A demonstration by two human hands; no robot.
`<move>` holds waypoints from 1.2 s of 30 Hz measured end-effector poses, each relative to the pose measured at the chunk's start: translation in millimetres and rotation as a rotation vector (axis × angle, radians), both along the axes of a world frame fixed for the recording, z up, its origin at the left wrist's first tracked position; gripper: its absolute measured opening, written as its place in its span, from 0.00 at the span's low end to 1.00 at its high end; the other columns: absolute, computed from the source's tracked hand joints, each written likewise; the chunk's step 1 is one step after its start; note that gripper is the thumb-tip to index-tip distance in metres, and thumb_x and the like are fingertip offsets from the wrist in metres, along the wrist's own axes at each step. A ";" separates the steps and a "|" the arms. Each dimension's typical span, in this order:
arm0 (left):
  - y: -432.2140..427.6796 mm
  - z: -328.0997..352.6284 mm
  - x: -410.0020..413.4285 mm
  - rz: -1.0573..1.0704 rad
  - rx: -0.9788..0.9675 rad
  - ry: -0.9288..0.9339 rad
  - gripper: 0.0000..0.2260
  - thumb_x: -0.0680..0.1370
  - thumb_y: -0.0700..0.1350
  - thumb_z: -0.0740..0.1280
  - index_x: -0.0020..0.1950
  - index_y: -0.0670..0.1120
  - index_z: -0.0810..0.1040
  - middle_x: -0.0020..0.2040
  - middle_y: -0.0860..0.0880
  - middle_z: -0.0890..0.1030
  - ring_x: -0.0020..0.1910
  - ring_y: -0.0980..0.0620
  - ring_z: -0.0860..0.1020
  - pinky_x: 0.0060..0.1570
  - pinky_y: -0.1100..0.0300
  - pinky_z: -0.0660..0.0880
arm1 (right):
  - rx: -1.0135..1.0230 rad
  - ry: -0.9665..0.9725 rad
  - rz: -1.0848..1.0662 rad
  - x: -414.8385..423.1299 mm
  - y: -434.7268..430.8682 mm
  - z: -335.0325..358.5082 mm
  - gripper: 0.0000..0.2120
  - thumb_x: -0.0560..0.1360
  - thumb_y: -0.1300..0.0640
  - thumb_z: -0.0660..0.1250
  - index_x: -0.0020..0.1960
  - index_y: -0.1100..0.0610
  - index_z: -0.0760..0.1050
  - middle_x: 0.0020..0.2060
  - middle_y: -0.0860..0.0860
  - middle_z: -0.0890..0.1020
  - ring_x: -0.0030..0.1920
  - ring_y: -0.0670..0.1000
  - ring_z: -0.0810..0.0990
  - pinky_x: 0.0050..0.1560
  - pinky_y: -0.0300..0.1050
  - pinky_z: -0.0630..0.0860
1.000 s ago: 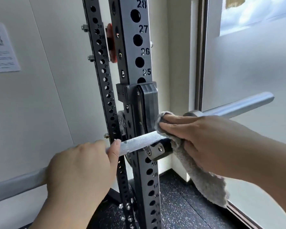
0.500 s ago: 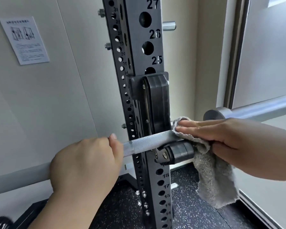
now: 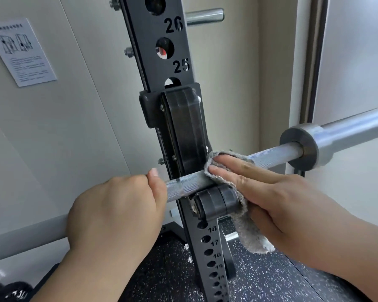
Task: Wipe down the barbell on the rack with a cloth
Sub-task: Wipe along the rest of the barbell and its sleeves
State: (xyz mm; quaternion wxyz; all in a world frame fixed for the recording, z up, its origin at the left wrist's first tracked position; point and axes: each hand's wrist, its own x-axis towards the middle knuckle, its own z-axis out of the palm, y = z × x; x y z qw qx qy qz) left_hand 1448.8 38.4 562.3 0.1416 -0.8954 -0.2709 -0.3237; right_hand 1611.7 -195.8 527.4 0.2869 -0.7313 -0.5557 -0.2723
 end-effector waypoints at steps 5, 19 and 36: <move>-2.7 6.6 0.7 0.084 -0.060 0.175 0.30 0.83 0.55 0.38 0.30 0.46 0.69 0.25 0.50 0.71 0.25 0.47 0.72 0.27 0.58 0.68 | 0.030 -0.039 0.027 -24.6 39.2 -27.8 0.33 0.74 0.57 0.54 0.79 0.46 0.69 0.79 0.39 0.67 0.50 0.55 0.87 0.39 0.51 0.85; -17.7 6.8 5.6 0.161 -0.056 0.030 0.25 0.83 0.52 0.45 0.30 0.45 0.66 0.26 0.47 0.71 0.25 0.45 0.67 0.31 0.55 0.64 | -0.015 -0.109 -0.173 -16.5 47.1 -57.8 0.38 0.76 0.62 0.54 0.85 0.47 0.51 0.82 0.48 0.61 0.47 0.58 0.85 0.33 0.53 0.80; -30.0 -0.1 15.2 0.136 -0.002 0.059 0.25 0.82 0.56 0.47 0.29 0.47 0.65 0.24 0.51 0.65 0.25 0.44 0.65 0.29 0.59 0.59 | 0.055 -0.066 -0.285 -7.0 42.2 -69.2 0.35 0.81 0.62 0.51 0.86 0.52 0.43 0.85 0.48 0.52 0.76 0.53 0.71 0.56 0.53 0.83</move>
